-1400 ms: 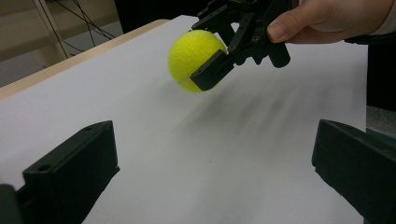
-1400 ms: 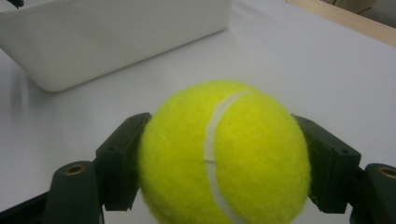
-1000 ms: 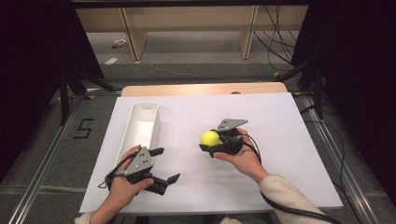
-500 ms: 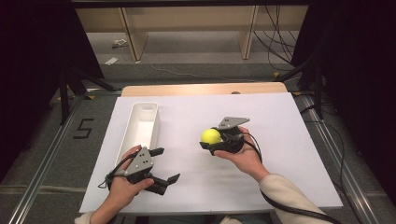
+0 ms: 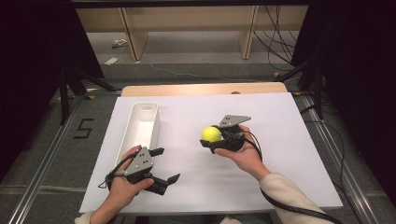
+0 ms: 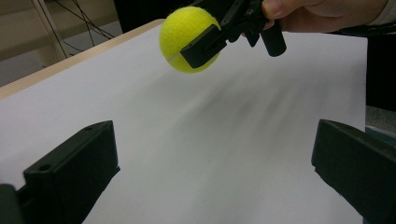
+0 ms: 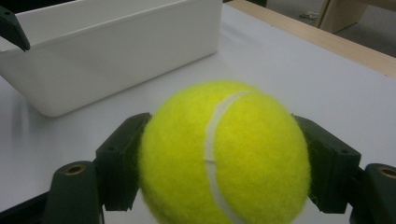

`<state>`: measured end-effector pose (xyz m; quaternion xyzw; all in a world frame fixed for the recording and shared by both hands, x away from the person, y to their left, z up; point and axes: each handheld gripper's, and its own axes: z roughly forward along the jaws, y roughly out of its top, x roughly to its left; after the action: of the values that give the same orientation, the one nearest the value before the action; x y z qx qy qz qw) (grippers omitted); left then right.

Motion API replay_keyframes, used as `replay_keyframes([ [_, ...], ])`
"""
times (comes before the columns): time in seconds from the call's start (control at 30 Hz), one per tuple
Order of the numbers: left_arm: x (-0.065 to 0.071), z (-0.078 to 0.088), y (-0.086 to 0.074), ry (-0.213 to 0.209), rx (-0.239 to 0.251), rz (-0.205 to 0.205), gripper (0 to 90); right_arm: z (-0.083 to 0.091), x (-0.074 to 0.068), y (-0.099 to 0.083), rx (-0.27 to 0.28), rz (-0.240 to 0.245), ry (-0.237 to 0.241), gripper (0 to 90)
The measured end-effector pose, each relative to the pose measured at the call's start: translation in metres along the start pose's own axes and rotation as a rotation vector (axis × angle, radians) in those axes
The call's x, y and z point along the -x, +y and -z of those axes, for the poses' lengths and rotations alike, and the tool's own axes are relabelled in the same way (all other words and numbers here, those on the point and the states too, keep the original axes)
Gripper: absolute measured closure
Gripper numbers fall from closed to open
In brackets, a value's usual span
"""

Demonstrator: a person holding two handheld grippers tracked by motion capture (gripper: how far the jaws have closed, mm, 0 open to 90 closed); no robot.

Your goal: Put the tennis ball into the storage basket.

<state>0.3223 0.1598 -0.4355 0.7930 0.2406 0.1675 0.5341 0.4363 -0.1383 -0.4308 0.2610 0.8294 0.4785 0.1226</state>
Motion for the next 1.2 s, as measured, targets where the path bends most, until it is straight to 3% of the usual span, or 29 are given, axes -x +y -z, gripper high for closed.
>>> replay_keyframes([
  [1.2, -0.001, 0.0, 0.0, 0.0, -0.001, 0.004, 0.0, -0.003, -0.003, 0.022, 0.07, -0.002, 0.007, 26.4],
])
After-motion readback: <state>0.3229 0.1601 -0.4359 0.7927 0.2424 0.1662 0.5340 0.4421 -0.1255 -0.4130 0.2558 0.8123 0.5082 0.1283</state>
